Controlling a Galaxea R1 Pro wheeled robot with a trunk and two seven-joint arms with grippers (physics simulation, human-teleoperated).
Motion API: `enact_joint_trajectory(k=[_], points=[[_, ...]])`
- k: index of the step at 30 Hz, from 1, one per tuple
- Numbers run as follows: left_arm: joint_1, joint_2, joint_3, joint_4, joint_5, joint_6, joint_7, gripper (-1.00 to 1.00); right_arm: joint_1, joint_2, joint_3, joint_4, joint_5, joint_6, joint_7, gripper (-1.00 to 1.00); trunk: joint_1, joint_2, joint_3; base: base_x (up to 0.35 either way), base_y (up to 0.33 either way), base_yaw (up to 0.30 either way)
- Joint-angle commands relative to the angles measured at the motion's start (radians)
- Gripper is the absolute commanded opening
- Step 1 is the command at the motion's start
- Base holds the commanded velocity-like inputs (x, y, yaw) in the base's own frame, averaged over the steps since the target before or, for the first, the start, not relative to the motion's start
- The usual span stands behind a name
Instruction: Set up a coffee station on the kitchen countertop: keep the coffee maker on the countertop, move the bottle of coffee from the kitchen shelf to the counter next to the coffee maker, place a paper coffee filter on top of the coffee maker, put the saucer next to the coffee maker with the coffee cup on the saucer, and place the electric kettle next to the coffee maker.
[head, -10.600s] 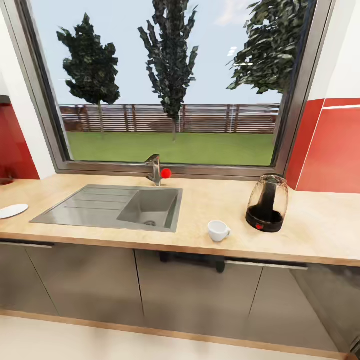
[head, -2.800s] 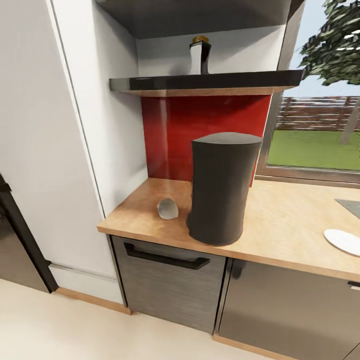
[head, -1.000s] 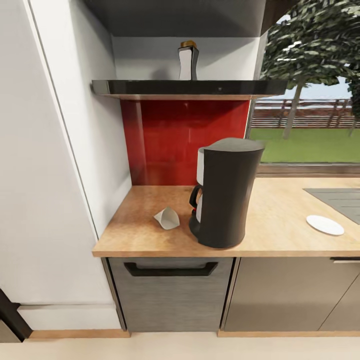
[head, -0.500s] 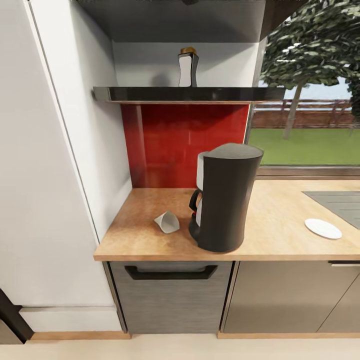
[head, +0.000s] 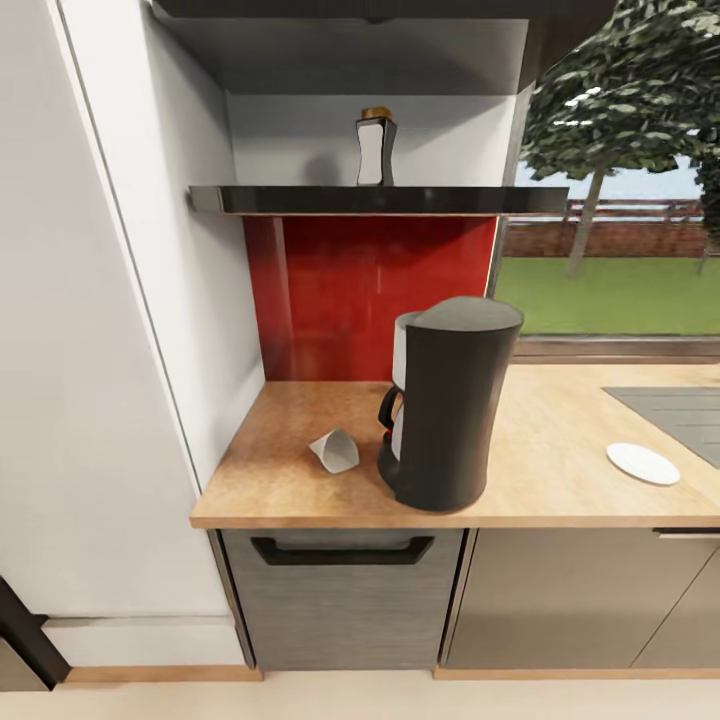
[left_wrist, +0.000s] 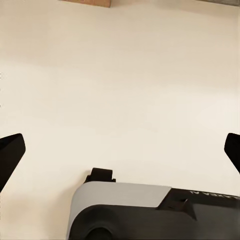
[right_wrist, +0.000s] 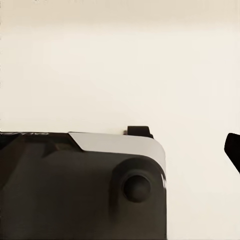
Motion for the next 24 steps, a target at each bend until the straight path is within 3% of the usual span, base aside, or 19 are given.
enact_joint_trajectory(k=[1,24], points=[[0.000,0.000,0.001,0.000,0.005,-0.002,0.001,1.00,0.000,0.000,0.000,-0.001,0.000,-0.002,0.000,1.00,-0.004,0.007,0.002,0.000,0.000,0.000],[0.000,0.000,0.000,0.000,0.003,-0.002,0.001,1.00,0.000,0.000,0.000,-0.001,0.000,-0.001,0.000,1.00,-0.092,0.168,0.074,0.000,0.000,0.000]])
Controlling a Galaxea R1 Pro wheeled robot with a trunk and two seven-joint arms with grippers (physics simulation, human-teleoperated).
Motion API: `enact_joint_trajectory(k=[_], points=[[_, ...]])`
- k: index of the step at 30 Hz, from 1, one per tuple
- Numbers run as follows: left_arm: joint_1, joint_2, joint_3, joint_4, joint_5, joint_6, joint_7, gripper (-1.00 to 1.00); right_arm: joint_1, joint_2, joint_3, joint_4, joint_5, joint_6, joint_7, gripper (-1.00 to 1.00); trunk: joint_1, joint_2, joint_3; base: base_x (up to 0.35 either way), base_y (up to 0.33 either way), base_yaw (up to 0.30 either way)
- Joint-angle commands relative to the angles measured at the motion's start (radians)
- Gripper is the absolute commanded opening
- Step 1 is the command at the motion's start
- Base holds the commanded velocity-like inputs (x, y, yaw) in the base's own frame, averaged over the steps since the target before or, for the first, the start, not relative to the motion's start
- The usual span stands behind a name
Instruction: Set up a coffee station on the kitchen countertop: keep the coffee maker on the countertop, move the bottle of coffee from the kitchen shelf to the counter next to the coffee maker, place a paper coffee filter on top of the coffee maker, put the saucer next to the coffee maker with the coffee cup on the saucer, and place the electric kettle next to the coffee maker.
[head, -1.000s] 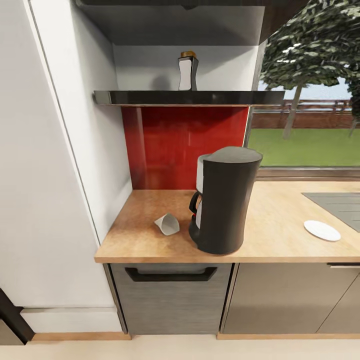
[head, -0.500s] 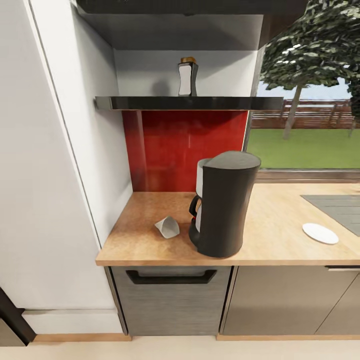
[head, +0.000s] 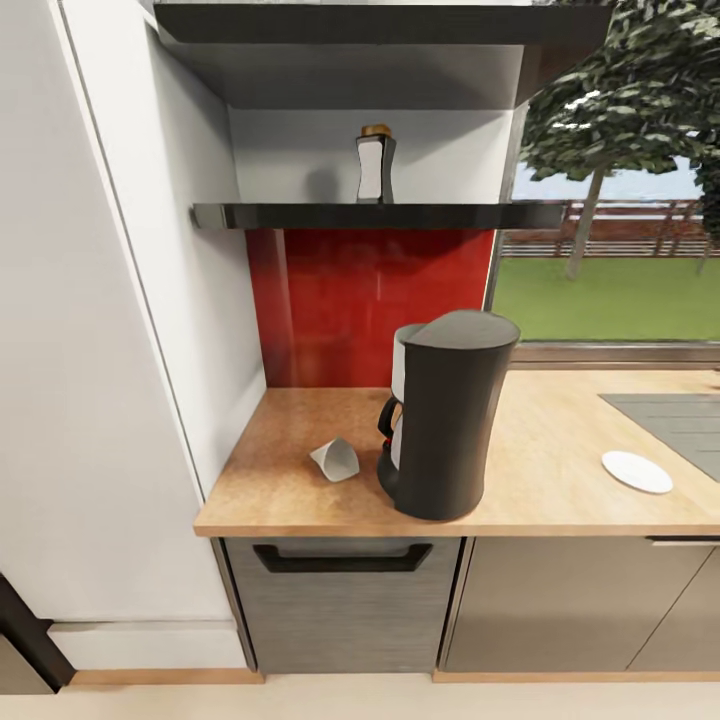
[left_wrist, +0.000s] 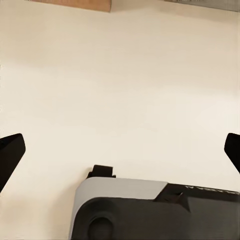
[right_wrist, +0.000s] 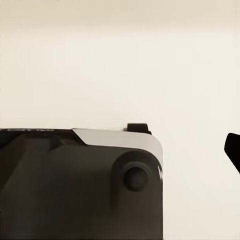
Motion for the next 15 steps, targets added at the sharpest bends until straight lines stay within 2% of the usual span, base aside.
enact_joint_trajectory(k=[1,15], points=[[0.000,0.000,0.001,-0.001,0.005,-0.002,0.001,1.00,0.000,0.000,0.000,-0.001,0.000,-0.002,0.000,1.00,-0.004,0.007,0.002,0.000,0.000,0.000],[0.000,-0.001,0.000,-0.001,0.005,-0.002,0.002,1.00,0.000,0.000,0.000,-0.001,0.000,-0.002,0.000,1.00,-0.058,0.105,0.046,0.000,0.000,0.000]])
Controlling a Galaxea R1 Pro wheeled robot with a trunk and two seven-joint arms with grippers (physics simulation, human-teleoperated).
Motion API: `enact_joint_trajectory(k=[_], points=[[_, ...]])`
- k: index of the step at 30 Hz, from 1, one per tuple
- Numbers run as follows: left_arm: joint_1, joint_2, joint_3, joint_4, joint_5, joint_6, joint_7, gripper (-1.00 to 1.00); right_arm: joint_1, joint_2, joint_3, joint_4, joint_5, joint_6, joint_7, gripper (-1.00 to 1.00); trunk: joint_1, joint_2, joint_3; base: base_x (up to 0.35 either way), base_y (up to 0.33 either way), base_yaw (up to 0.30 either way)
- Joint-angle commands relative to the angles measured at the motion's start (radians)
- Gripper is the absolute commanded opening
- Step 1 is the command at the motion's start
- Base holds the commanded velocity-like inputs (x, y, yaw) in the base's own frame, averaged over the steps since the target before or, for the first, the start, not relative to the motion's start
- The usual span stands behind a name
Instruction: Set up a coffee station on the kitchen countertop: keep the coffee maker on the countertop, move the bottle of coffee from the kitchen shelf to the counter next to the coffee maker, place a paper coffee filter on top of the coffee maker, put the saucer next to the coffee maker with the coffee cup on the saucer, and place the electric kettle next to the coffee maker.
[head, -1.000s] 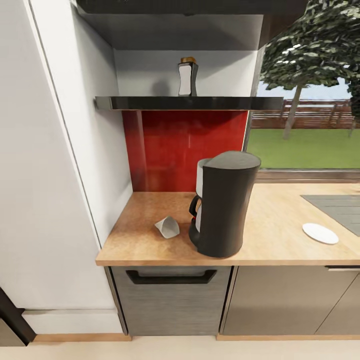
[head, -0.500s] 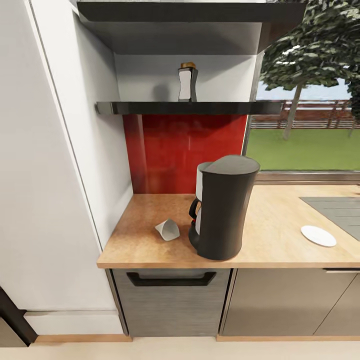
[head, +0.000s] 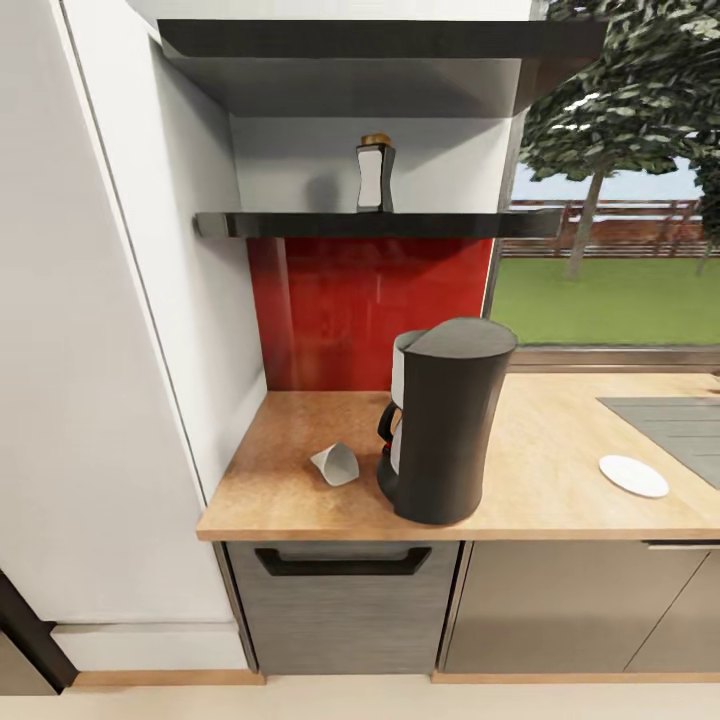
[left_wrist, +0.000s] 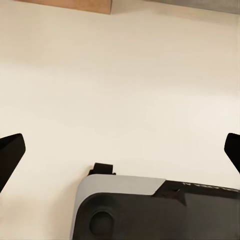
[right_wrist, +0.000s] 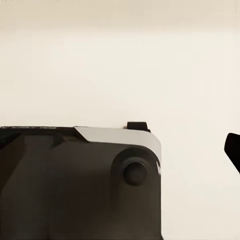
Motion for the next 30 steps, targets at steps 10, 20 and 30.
enact_joint_trajectory(k=[10,20,30], points=[[0.000,0.000,0.001,-0.001,0.005,-0.002,0.001,1.00,0.000,0.000,0.000,-0.001,0.000,-0.001,0.000,1.00,-0.038,0.069,0.030,0.000,0.000,0.000],[0.000,0.000,0.001,-0.001,0.005,-0.002,0.002,1.00,0.000,0.000,0.000,-0.001,0.000,-0.001,0.000,1.00,-0.077,0.139,0.062,0.000,0.000,0.000],[0.000,0.000,0.001,-0.001,0.005,-0.002,0.002,1.00,0.000,0.000,0.000,-0.001,0.000,-0.001,0.000,1.00,-0.115,0.209,0.093,0.000,0.000,0.000]])
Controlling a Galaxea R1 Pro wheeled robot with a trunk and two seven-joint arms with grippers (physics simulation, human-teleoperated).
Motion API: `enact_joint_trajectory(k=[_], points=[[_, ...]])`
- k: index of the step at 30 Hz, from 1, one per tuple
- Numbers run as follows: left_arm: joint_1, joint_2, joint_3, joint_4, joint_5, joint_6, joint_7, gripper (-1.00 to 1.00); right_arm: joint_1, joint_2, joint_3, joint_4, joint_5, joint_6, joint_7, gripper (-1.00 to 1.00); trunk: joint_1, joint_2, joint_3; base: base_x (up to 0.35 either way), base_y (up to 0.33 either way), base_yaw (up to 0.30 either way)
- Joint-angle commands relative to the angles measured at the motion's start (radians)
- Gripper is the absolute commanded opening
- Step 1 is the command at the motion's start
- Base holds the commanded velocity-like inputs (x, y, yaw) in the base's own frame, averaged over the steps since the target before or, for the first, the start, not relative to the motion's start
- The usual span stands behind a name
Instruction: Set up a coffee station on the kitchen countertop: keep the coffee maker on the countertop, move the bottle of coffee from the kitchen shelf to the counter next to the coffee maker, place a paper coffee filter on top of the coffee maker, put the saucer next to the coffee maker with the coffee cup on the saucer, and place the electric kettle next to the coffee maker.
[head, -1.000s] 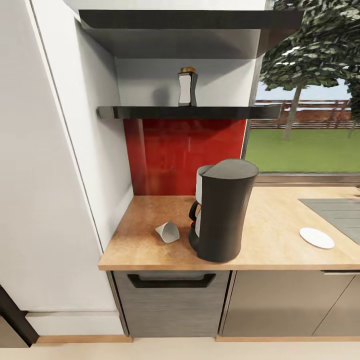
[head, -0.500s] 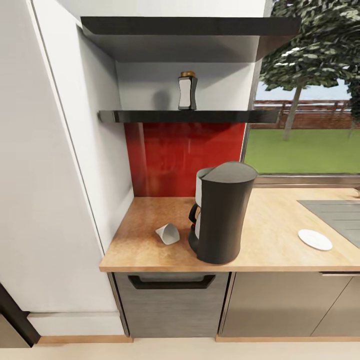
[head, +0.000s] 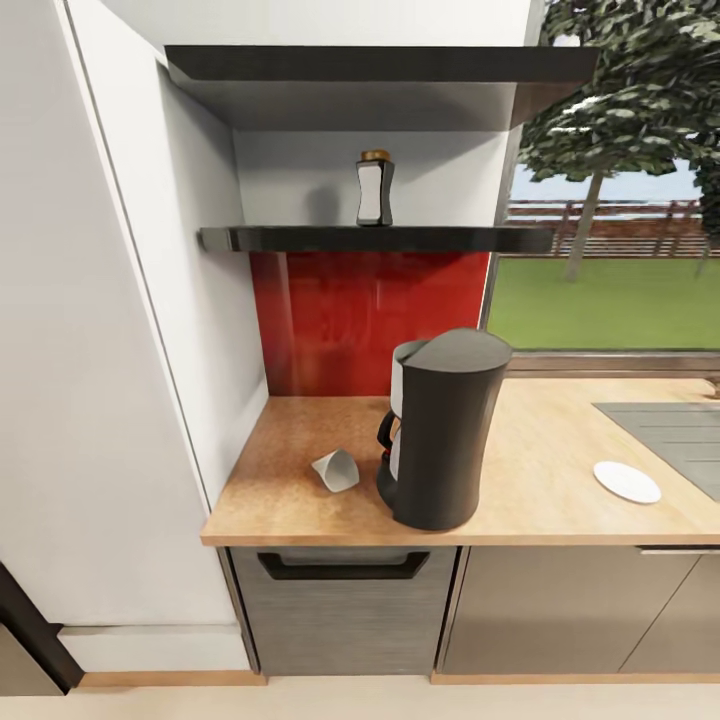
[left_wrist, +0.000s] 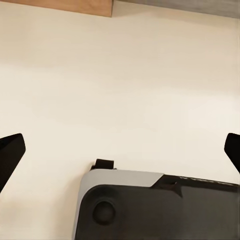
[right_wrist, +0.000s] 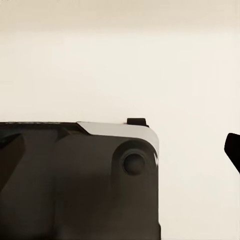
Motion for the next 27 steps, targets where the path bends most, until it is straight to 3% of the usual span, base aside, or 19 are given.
enact_joint_trajectory(k=[1,27], points=[[0.000,0.000,0.000,-0.001,0.005,-0.002,0.001,1.00,0.000,0.000,0.000,-0.001,0.000,-0.001,0.000,1.00,-0.004,0.006,0.002,0.000,0.000,0.000],[0.000,-0.001,0.001,-0.001,0.005,-0.002,0.001,1.00,0.000,0.000,0.000,-0.001,0.000,-0.001,0.000,1.00,-0.103,0.188,0.083,0.000,0.000,0.000]])
